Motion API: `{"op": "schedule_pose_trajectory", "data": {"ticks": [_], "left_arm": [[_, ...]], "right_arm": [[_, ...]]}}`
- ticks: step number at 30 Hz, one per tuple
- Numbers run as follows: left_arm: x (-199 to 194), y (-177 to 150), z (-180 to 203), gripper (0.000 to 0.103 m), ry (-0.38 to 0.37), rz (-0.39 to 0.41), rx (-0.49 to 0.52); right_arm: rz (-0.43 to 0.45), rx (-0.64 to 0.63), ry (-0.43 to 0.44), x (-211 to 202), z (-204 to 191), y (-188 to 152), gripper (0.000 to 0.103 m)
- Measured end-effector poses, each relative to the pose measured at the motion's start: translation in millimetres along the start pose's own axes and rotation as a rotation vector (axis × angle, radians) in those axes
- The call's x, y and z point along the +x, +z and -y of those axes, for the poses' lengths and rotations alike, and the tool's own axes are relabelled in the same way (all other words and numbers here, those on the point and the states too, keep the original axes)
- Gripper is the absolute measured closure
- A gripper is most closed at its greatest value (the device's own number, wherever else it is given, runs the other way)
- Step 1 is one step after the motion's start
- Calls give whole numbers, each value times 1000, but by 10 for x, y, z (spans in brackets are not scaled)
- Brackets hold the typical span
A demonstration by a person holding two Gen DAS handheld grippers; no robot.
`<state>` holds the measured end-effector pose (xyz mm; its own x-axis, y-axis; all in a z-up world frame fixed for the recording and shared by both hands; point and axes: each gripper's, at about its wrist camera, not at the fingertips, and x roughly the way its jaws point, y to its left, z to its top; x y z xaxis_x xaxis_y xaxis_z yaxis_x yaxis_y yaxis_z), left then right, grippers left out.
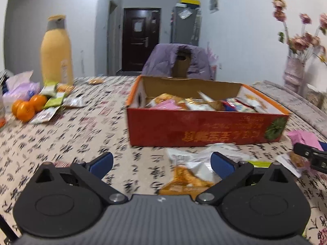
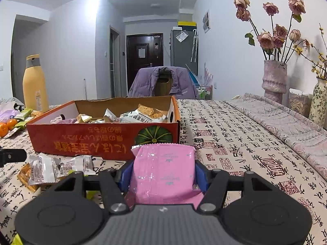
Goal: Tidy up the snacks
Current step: 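Grasp the white snack packet with the left gripper while the right holds the pink packet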
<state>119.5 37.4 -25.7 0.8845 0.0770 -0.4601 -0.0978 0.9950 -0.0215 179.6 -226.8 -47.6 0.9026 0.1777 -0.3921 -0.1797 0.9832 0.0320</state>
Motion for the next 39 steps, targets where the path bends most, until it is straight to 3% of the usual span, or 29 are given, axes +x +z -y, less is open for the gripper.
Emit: {"op": "schedule_pose_trajectory", "data": {"ticks": [8,13,22,24,27,34,39], "left_arm": [[36,-24,396,0,-48,-13,113],[130,-61,613,0,-46,-27,256],[285,-134,680,0,-91,-81,426],[322,-122,657,5,-107,-88,433],[371,-86,635,20,-137,-102,434],[329,-112,599,37,-189,-92,437],[279,-159,575,47,-180,-79,425]], "right_arm": [[14,2,13,-25,8,-17,42],[22,4,19,-40,13,-21,42],[33,10,36,-59,28,-35,42],[33,11,39,-54,33,-33,42],[34,12,42,-53,37,-34,42],[35,12,47,-53,35,-36,42],[37,11,50,-49,38,-36,42]]}}
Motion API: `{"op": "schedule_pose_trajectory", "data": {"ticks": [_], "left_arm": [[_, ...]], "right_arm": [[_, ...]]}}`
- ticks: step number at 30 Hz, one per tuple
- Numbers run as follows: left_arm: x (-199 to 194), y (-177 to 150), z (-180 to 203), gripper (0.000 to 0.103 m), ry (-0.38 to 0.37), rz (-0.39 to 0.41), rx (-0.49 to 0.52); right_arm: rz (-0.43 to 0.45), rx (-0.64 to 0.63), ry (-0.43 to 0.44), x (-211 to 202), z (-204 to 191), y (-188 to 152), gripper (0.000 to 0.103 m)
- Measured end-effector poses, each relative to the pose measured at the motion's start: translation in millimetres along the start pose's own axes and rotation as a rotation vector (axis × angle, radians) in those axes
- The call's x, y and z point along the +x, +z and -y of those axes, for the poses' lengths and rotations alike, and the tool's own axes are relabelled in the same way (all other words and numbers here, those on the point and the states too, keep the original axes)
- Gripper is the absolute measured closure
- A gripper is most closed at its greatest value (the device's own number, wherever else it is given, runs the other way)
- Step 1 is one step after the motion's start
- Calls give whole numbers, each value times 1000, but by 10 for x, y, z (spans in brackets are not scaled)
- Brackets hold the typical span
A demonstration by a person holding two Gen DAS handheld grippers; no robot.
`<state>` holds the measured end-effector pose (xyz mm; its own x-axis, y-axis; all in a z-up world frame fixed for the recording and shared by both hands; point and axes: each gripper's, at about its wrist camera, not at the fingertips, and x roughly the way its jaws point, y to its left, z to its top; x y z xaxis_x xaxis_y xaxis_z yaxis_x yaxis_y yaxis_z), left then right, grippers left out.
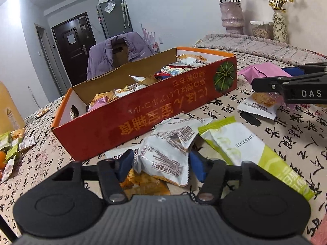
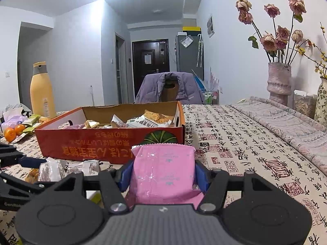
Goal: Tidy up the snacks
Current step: 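Grasp the white snack packet with the left gripper while the right holds the pink packet, then carry both packets into the cardboard box and open both grippers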
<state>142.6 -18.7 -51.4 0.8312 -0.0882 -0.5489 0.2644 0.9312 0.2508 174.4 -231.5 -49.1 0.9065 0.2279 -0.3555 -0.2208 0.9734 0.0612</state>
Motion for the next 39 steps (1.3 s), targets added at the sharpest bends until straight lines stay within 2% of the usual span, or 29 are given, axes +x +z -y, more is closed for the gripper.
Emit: {"op": "schedule_pose_trajectory", "data": {"ticks": [2,8,15,25,30,39], "left_arm": [[-32,-16,4,52,5,8,-4],[-133,-74,-21,59,34,43,-53],[-282,-58,-67,59,66,87,-104],[-441,133,-96,59,69,176,-188],[-487,269,-136,59,75,217,-204],[-435,549,-299,59,90,266,-246]], "right_arm": [[1,-2,1,-2,-3,-1,42],[2,-3,1,2,-9,-3,42],[12,-8,6,-17,-6,-18,42],[27,-53,-1,-47,-93,-4,42],[16,-68,38,-46,-180,111,42],[58,-111,72,61,-373,523,42]]}}
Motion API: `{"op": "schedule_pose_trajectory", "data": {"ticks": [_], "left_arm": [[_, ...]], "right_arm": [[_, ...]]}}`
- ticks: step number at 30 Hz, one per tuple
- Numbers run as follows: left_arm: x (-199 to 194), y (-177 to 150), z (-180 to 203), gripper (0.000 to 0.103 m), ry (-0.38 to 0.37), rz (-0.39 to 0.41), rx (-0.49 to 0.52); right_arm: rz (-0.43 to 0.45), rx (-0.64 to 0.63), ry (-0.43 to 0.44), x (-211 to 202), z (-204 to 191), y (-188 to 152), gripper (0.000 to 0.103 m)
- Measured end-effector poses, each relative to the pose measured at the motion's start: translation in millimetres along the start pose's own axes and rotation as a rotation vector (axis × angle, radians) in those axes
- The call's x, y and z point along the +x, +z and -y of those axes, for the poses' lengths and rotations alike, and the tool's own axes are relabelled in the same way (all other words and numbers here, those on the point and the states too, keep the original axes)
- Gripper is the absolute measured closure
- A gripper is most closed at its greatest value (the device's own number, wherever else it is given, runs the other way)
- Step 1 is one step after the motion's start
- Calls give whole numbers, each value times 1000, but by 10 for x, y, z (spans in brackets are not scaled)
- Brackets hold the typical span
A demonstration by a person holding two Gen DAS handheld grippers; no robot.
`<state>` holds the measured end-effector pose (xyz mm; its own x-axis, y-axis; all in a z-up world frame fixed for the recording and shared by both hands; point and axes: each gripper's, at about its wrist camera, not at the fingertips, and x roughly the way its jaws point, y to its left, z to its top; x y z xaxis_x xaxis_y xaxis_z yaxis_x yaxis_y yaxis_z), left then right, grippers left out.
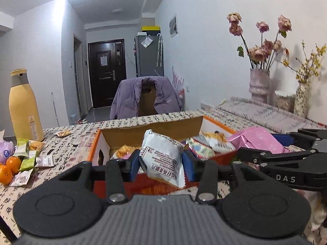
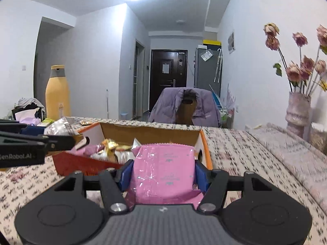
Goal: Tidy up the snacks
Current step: 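Carry both packets into the cardboard box and open both grippers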
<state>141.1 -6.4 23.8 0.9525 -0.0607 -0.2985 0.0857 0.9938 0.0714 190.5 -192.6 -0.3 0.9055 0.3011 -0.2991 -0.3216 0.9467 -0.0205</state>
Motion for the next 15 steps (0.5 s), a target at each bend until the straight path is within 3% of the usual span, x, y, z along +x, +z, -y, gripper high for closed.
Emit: {"op": "schedule_pose_trajectory", "data": {"ticks": [15], "left_arm": [[478,386,-184,59,61,34,-65]], "right_arm": [[1,-22,-5,633,-87,489,42]]}}
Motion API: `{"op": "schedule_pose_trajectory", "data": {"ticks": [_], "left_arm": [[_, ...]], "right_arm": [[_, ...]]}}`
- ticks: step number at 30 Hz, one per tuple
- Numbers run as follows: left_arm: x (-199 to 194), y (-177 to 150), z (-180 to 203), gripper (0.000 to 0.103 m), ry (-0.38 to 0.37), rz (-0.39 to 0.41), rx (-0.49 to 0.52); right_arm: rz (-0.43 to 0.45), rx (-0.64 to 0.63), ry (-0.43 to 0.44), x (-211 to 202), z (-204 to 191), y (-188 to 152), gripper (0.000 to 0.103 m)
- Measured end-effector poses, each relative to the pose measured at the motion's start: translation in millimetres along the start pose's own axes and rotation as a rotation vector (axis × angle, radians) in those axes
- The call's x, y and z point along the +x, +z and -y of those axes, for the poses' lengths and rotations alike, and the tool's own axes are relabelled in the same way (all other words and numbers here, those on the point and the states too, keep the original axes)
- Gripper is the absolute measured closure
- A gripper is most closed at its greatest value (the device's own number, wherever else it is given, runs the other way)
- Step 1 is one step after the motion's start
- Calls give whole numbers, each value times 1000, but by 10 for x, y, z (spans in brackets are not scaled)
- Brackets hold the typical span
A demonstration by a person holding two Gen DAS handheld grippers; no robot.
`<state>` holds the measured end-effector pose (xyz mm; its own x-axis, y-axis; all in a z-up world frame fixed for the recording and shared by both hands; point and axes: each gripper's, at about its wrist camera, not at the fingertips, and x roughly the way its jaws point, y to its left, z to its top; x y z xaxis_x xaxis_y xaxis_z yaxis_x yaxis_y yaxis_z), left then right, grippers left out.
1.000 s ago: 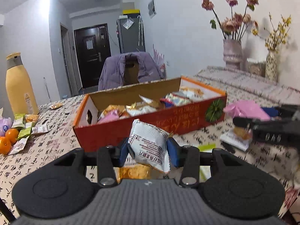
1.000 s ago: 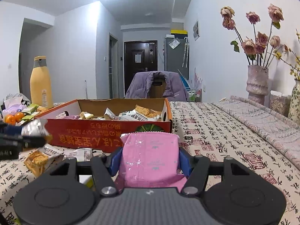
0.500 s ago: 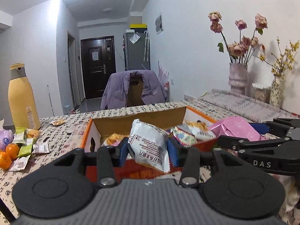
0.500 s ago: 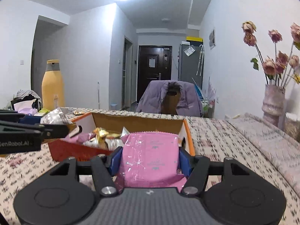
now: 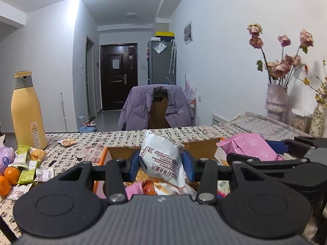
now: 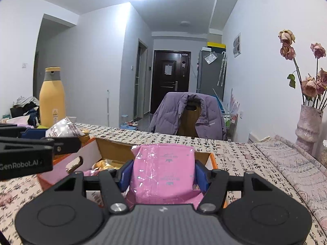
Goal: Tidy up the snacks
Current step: 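Carry both packets into the cardboard box and open both grippers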
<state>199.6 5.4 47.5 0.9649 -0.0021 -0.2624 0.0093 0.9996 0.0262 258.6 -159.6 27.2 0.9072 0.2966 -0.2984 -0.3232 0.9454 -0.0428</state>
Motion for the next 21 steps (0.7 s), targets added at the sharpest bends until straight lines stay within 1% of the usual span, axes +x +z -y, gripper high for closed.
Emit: {"op": "schedule_pose_trajectory", "data": {"ticks": [10,17,19,21], "left_arm": [[456,87,-98,59,62,-15,-33],[693,-71,-190,59,79,-52,-71],[725,-107,-231,59,78,-65,-82],[734,-133,-254,59,69,-70,-87]], "right_arm": [[-23,41,-17,438,80,111,42],[2,45,-40,595,109,-36,42],[-2,47,-34,617,108,-87,42],[-12,23,-32,632,75,-137,42]]}}
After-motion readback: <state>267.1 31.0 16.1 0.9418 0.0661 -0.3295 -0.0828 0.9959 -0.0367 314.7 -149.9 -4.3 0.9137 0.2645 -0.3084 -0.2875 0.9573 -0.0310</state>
